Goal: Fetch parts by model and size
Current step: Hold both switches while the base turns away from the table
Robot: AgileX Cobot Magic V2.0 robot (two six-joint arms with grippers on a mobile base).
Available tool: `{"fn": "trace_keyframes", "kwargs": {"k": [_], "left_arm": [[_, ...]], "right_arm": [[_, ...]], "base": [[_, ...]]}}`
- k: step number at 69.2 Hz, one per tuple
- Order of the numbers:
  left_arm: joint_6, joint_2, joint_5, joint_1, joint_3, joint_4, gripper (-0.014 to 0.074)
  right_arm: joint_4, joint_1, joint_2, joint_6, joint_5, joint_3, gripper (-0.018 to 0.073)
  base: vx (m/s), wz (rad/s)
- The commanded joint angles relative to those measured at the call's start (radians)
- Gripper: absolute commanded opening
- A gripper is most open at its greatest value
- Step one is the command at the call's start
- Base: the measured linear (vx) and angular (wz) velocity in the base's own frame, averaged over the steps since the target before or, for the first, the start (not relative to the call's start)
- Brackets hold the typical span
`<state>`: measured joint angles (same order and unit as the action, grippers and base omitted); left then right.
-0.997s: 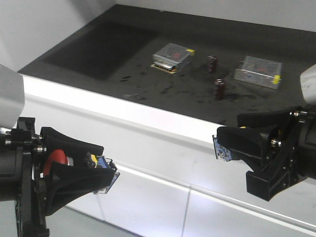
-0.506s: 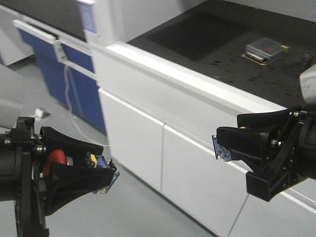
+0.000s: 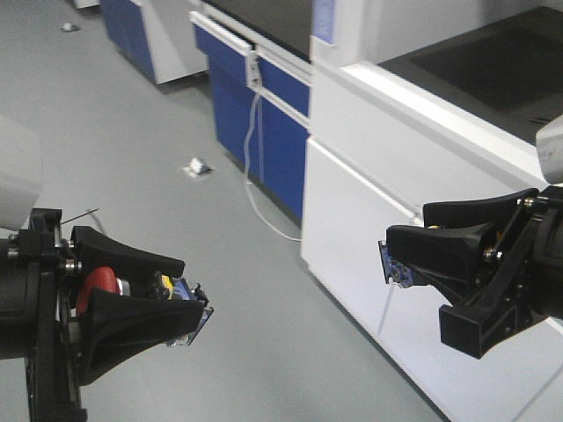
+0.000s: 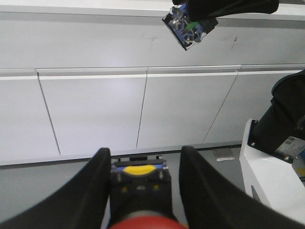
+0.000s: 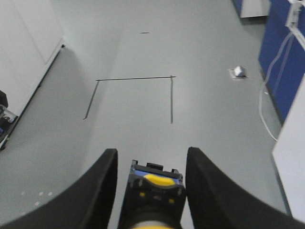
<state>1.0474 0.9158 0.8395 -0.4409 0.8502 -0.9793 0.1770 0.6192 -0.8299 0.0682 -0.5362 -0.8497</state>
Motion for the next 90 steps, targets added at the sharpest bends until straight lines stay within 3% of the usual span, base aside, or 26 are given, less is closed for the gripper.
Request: {"fn": "trace_keyframes", "kwargs": {"k": [1, 61, 90], "left_arm": [[-0.006, -0.01, -0.023, -0.006, 0.03, -0.056, -0.0007], [-0.006, -0.01, -0.023, -0.006, 0.03, -0.056, -0.0007], [-0.006, -0.01, -0.023, -0.006, 0.03, -0.056, -0.0007]], "right_arm": [[0.004, -0.001, 0.011, 0.011, 0.075, -0.029, -0.0005], [0.004, -0.001, 0.011, 0.011, 0.075, -0.029, -0.0005], [0.004, -0.001, 0.011, 0.011, 0.075, -0.029, -0.0005]], "base": [[-0.05, 0.47], [0.07, 0.52], [0.23, 0.28]]}}
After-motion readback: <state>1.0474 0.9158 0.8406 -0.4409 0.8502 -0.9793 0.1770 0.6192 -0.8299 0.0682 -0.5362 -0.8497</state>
